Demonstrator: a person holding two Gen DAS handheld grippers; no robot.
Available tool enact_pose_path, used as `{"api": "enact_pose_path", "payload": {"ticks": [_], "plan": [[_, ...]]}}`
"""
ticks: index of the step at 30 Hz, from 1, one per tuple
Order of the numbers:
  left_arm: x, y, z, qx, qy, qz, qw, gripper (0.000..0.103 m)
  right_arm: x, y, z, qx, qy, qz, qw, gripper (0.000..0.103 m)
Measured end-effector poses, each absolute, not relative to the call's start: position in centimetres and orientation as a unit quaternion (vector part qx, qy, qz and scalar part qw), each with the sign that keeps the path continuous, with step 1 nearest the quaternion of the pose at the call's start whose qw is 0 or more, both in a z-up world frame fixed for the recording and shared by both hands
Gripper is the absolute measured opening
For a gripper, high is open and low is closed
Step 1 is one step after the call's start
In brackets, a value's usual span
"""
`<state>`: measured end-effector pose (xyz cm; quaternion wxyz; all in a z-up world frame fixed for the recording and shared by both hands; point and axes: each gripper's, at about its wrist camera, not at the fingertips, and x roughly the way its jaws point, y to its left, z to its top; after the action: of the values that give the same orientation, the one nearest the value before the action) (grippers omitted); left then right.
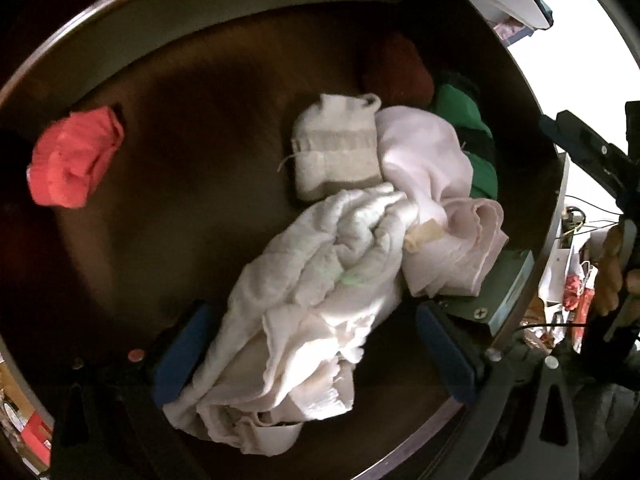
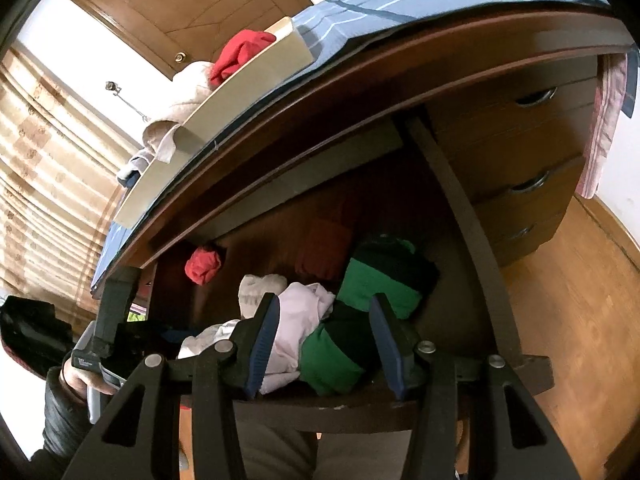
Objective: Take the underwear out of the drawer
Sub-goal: 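Grasp the pale pink garment with the left gripper while the right gripper grasps the green-black sock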
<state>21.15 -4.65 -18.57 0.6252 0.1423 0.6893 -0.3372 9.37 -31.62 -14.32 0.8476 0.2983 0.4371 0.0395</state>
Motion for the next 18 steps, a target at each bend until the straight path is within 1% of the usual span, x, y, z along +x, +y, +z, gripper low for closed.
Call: {"api": "enact_pose_path", "payload": {"ticks": [1,3,7,10,12,15,18], "plan": [[21.3,-4.7,-18.6,0.140,0.690,-0.338,0.624,0.102,9.4,-31.7,-14.4,0.300,0.439,0.040,0.846,0.050],[21.8,-4.8,-19.0,0.146,0.692,-0.324,0.628,0.072,9.5,-31.7,-14.6,0.302,0.442,0.041,0.844,0.050],[22.3,-4.3,-19.8,0.134,0.699,-0.326,0.622,0.068,9.8,-32.1,-14.9,0.306,0.446,0.039,0.841,0.050],[22.2,-4.5,-19.6,0.139,0.692,-0.327,0.629,0.062,10.1,-32.2,-15.1,0.306,0.448,0.035,0.839,0.050],[21.9,-4.7,-19.4,0.143,0.685,-0.327,0.635,0.054,10.3,-32.4,-15.3,0.306,0.451,0.031,0.838,0.050],[20.9,-4.5,-18.6,0.136,0.663,-0.320,0.663,0.045,10.6,-32.7,-15.5,0.304,0.458,0.022,0.835,0.050],[20.4,-3.4,-17.7,0.098,0.637,-0.305,0.701,0.044,11.0,-32.7,-15.8,0.306,0.470,0.021,0.828,0.050]]}}
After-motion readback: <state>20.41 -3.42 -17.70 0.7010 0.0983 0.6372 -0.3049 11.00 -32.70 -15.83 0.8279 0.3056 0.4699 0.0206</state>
